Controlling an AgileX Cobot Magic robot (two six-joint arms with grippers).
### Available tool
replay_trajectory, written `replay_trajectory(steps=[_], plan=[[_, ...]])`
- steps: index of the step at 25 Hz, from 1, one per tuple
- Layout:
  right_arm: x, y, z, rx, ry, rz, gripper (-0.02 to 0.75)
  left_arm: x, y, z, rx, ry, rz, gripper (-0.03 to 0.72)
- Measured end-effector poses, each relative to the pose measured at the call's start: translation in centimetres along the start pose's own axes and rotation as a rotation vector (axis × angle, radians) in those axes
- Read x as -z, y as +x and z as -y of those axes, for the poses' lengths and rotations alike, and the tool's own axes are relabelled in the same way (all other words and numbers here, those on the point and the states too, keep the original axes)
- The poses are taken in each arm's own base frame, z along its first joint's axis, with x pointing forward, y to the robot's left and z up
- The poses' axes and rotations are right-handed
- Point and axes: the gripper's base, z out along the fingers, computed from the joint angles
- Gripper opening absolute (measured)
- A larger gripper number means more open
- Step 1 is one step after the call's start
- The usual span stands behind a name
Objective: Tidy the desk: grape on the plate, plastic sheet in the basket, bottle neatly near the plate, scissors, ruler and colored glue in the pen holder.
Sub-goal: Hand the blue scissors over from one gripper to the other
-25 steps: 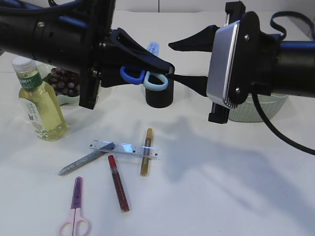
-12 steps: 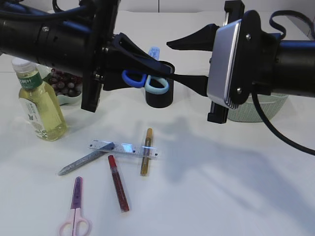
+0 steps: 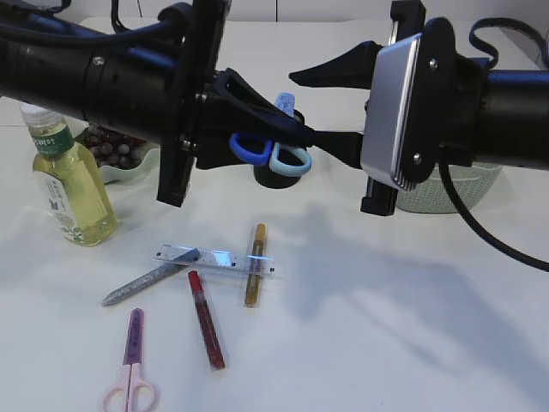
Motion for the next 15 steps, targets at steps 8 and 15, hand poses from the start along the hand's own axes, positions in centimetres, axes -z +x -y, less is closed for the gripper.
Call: replay_trajectory(steps=[8,15], plan=[[0.0,-0.01,-0.06,-0.003,-0.007,0.001,0.386,-0.36,-0.06,0.02,0.016,0.02,-0.005,0.043],[0.0,0.11,-0.08,-0.04,-0.008,-0.012,0.386,-0.87,0.25,0.21,0.016,0.029,-0.018,0.043]])
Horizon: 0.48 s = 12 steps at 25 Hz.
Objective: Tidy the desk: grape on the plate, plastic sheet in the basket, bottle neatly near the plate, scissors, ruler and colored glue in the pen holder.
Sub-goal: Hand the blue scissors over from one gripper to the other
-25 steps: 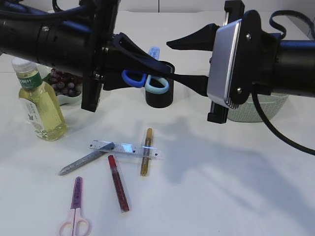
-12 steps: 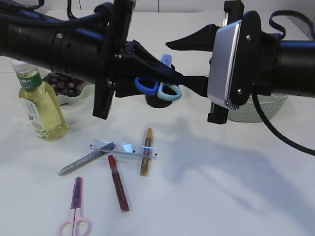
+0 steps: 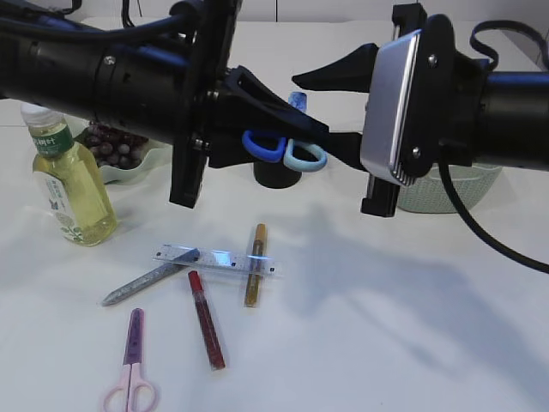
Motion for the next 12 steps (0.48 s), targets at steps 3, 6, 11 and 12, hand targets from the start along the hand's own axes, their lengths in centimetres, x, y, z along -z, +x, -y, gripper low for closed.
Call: replay_trajectory(steps=[3,6,11,12], plan=[[0.0,0.13,-0.01,-0.008,-0.001,-0.014,0.386,0.0,0.0,0.03,0.001,0.003,0.001,0.043],[0.0,0.23,-0.02,-0.024,-0.002,-0.026,0.386,0.0,-0.02,0.09,0.004,0.009,0.002,0.043],[0.01,0.32,-0.03,-0.031,-0.002,-0.035,0.386,0.0,-0.03,0.16,0.007,0.018,0.003,0.043],[0.01,0.33,-0.03,-0.035,-0.002,-0.037,0.386,0.0,-0.03,0.16,0.007,0.018,0.003,0.043]])
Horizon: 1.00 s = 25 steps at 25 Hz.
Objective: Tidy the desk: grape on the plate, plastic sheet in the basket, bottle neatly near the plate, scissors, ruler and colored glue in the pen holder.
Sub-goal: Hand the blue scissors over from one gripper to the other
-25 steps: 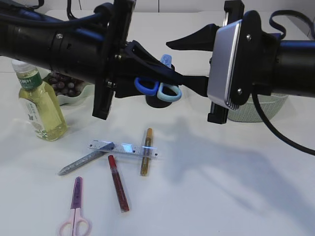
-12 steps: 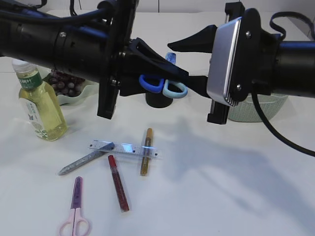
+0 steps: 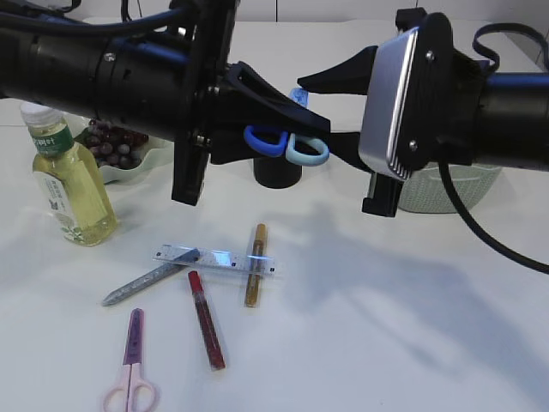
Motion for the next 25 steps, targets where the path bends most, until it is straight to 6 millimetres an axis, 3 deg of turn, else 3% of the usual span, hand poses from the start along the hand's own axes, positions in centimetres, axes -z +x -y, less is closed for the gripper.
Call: replay_trajectory(steps=[11,17,25], plan=[[0.01,-0.45,0.02,-0.057,0.001,0.05,0.386,0.0,0.0,0.03,0.001,0.003,0.001,0.043],[-0.04,-0.5,-0.32,0.065,-0.04,0.057,0.387,-0.07,-0.08,0.08,0.016,0.02,-0.001,0.043],[-0.78,0.07,-0.75,0.083,-0.064,0.076,0.387,-0.16,-0.16,-0.14,0.039,0.016,0.007,0.045]])
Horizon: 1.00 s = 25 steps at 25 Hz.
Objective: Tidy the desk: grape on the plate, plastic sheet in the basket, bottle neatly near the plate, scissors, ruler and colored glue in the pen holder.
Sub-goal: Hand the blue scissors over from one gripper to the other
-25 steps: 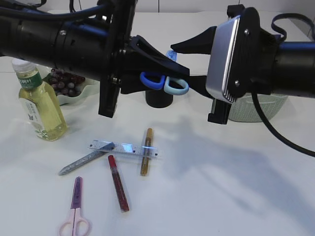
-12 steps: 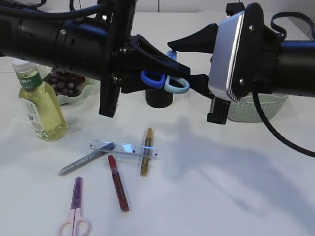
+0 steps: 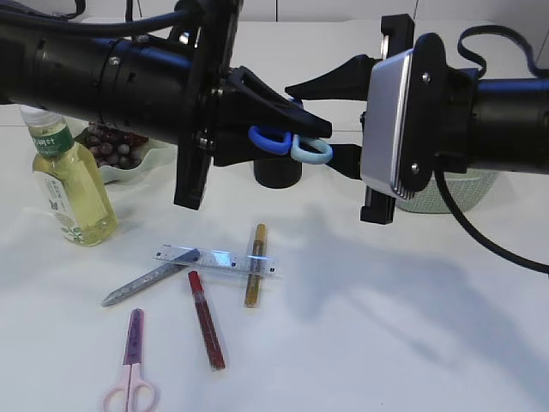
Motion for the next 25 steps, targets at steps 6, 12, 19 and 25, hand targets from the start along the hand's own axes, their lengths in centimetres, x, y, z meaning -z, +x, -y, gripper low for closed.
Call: replay_trajectory(steps=[6,12,19,25], plan=[[-0.18,0.03,-0.01,0.026,0.012,0.019,0.389,-0.08,-0.19,-0.01,0.015,0.016,0.004,0.045],[-0.25,0.2,-0.08,0.041,0.009,0.009,0.389,-0.21,-0.44,-0.22,0.028,0.021,0.005,0.045],[-0.25,0.2,-0.01,0.035,0.018,0.008,0.389,-0.22,-0.48,-0.21,0.032,0.026,0.006,0.045],[-0.26,0.23,0.12,-0.002,0.032,0.006,0.389,-0.22,-0.54,-0.15,0.035,0.033,0.011,0.045]])
